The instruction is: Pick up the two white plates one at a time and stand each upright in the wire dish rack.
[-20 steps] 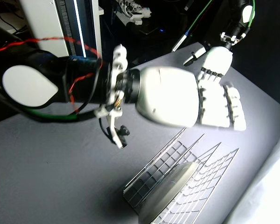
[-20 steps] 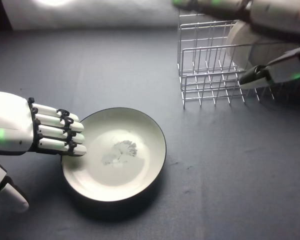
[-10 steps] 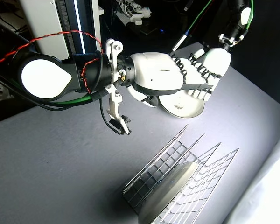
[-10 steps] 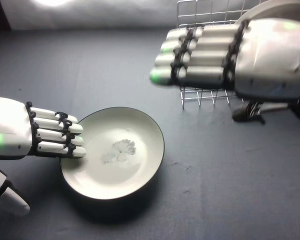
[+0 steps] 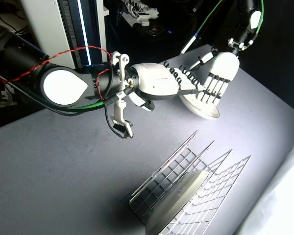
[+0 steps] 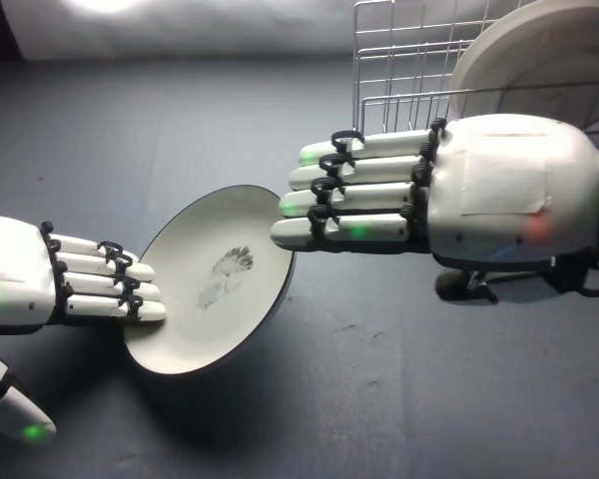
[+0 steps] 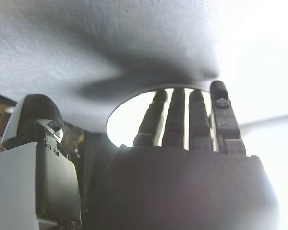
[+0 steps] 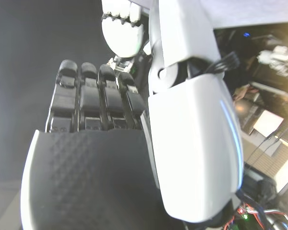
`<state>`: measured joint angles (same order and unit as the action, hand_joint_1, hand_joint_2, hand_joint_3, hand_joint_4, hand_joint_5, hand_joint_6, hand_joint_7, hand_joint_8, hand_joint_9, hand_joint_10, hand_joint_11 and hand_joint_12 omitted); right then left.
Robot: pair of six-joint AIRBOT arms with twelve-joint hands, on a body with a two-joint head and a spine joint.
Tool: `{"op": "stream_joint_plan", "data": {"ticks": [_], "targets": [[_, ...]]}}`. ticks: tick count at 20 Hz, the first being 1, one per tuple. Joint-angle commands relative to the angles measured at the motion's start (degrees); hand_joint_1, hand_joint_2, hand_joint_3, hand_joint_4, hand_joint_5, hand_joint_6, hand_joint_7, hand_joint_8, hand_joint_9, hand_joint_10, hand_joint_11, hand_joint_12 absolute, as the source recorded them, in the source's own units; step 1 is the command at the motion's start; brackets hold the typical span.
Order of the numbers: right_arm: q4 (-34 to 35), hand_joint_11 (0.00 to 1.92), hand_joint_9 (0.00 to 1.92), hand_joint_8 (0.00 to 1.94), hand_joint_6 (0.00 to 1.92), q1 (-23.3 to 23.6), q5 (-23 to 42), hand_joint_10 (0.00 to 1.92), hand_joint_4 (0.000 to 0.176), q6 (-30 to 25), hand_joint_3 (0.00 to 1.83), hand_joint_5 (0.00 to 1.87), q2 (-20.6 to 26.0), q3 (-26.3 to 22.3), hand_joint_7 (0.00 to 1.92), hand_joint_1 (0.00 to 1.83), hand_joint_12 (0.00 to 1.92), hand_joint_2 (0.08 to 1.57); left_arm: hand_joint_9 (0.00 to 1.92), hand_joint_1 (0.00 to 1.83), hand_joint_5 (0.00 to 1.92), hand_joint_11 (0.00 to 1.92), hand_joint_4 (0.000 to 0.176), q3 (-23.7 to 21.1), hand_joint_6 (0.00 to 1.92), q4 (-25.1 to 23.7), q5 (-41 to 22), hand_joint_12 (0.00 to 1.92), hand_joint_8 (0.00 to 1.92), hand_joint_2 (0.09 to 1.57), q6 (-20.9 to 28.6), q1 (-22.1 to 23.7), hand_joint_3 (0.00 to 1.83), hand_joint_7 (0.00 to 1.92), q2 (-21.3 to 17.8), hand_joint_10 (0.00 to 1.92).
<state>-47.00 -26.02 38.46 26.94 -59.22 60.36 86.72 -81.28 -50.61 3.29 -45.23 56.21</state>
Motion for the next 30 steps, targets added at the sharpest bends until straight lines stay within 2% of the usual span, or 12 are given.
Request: {"op": "stream_joint_plan", "data": {"ticks": [1, 3, 8, 12, 18, 26, 28, 29, 30], "targets": [[2.25, 0.00, 0.00, 0.00, 0.00, 0.24, 4.43, 0.00, 0.000, 0.27, 0.01, 0.00, -0.57, 0.36, 0.00, 1.42, 0.00, 1.01, 0.02, 0.00, 0.03, 0.04, 0.000, -0.01, 0.01, -1.51, -1.68, 0.03, 0.01, 1.06, 0.41, -0.48, 0.00, 0.04, 0.56, 0.01], [2.15, 0.00, 0.00, 0.00, 0.00, 0.27, 3.64, 0.00, 0.000, 0.27, 0.00, 0.00, -2.99, 2.15, 0.00, 1.35, 0.00, 0.99, 0.00, 0.00, 0.01, 0.01, 0.000, -0.01, 0.00, -1.51, -1.68, 0.02, 0.00, 1.05, 0.41, -0.48, 0.00, 0.02, 0.56, 0.00], [2.15, 0.00, 0.00, 0.00, 0.00, 0.17, 1.92, 0.00, 0.000, 0.33, 0.01, 0.00, -9.28, 6.42, 0.00, 1.43, 0.00, 1.00, 0.00, 0.00, 0.01, 0.01, 0.000, 0.07, 0.00, -1.51, -1.83, 0.02, 0.00, 1.06, 0.41, -0.48, 0.01, 0.02, 0.57, 0.00], [2.15, 0.00, 0.00, 0.00, 0.00, -0.27, 1.57, 0.00, 0.000, 0.51, 0.00, 0.00, -14.39, 10.15, 0.00, 1.44, 0.00, 0.98, 0.00, 0.00, 0.00, 0.00, 0.000, 0.18, 0.00, -1.51, -1.87, 0.01, 0.00, 1.04, 0.41, -0.47, 0.00, 0.00, 0.62, 0.00], [2.16, 0.00, 0.00, 0.00, 0.00, -1.14, 1.89, 0.00, 0.000, 0.75, 0.01, 0.00, -21.81, 16.59, 0.00, 1.47, 0.00, 1.02, 0.01, 0.00, 0.01, 0.02, 0.000, 0.56, 0.00, -1.51, -2.05, 0.02, 0.00, 1.06, 0.41, -0.45, 0.00, 0.02, 0.71, 0.00], [2.17, 0.00, 0.00, 0.00, 0.00, -0.87, 2.00, 0.00, 0.000, 0.78, 0.01, 0.00, -27.08, 21.76, 0.00, 1.46, 0.00, 1.02, 0.00, 0.00, 0.00, 0.01, 0.000, 0.84, 0.00, -1.51, -2.16, 0.01, 0.00, 1.04, 0.51, -0.28, 0.00, 0.00, 0.92, 0.00], [2.17, 0.07, 0.00, 0.00, 0.00, -0.67, 2.00, 0.00, 0.000, 0.78, 0.02, 0.00, -27.83, 22.76, 0.00, 1.44, 0.03, 1.05, 0.00, 0.00, 0.00, 0.01, 0.000, 0.85, 0.00, -1.51, -2.19, 0.01, 0.00, 1.05, 0.54, -0.23, 0.00, 0.01, 0.95, 0.00], [2.17, 0.01, 0.02, 0.00, 0.00, -0.56, 1.97, 0.00, 0.000, 0.78, 0.00, 0.05, -28.17, 23.23, 0.02, 1.43, 0.34, 1.10, 0.00, 0.00, 0.01, 0.01, 0.000, 0.86, 0.00, -1.51, -2.21, 0.01, 0.01, 1.06, 0.54, -0.20, 0.00, 0.02, 0.98, 0.00], [2.17, 0.00, 0.27, 0.01, 0.02, -0.46, 1.97, 0.04, 0.000, 0.78, 0.00, 0.30, -28.52, 23.63, 0.29, 1.45, 0.89, 1.07, 0.01, 0.00, 0.02, 0.02, 0.000, 0.91, 0.01, -1.51, -2.23, 0.01, 0.01, 1.06, 0.57, -0.19, 0.00, 0.03, 1.01, 0.01]]}}
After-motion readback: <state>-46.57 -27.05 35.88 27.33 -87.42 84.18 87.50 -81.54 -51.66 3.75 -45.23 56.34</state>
